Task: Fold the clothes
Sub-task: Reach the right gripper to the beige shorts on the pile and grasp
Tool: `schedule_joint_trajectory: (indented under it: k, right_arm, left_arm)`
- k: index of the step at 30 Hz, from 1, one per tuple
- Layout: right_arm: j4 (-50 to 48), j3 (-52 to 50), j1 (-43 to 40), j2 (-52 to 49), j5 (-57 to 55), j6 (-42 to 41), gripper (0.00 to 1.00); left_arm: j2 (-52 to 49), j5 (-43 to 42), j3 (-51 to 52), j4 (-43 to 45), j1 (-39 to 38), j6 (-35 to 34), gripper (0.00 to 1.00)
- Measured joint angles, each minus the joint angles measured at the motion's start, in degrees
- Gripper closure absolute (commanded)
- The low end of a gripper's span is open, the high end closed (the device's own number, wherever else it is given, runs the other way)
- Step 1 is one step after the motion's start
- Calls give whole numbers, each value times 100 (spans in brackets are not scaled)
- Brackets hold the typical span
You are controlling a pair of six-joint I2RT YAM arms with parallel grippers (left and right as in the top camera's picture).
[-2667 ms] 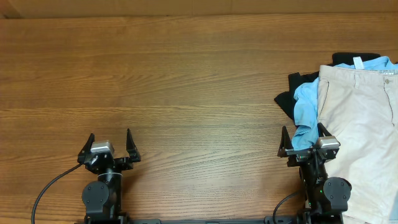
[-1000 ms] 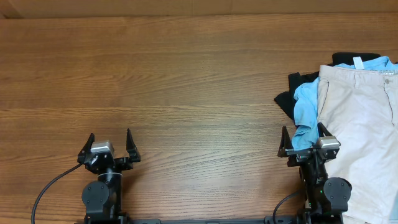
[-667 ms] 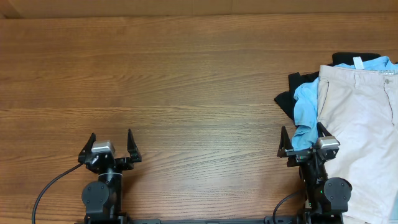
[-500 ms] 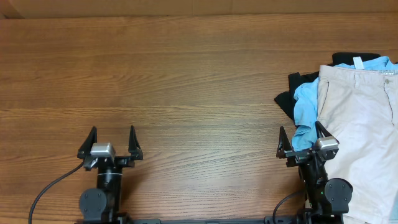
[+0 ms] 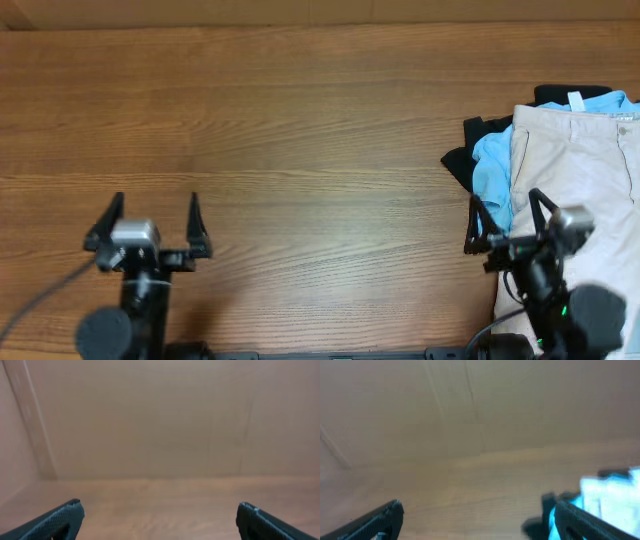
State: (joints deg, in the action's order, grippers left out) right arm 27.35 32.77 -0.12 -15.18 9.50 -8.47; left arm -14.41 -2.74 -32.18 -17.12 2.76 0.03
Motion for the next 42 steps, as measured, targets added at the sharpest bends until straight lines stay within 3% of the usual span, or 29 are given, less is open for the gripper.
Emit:
schedule_joint_trajectory:
  k: [9, 15, 23, 26, 29, 37, 40, 42]
  right_arm:
    - [2785, 3628, 0, -3886, 151, -282, 0]
    - [3775, 5357, 0, -5845, 214, -42, 0]
    - [2820, 5755, -323, -7503, -271, -420, 5]
    - [2413, 5757, -636, -8323, -682, -664, 6]
    - [2015, 5757, -907, -9189, -942, -802, 16]
    - [1405, 5757, -1285, -10638, -1270, -890, 18]
    - [1331, 5757, -1290, -10732, -1316, -909, 25]
    - [1217, 5757, -1287, -10732, -1360, -907, 36]
  left_arm:
    - [-3414, 57, -3602, -2848, 0, 37, 0]
    - [-5077, 35, -5421, -4450, 0, 37, 0]
    - [-5928, -614, -5949, -5031, 2, 37, 0]
    - [-6037, -831, -5949, -5062, 0, 37, 0]
    - [-6100, -960, -5949, -5060, 0, 35, 0]
    - [-6153, -1080, -5954, -5156, 0, 37, 0]
    - [-6190, -1082, -5958, -5228, 0, 35, 0]
    - [-6190, -1082, -5958, -5239, 0, 37, 0]
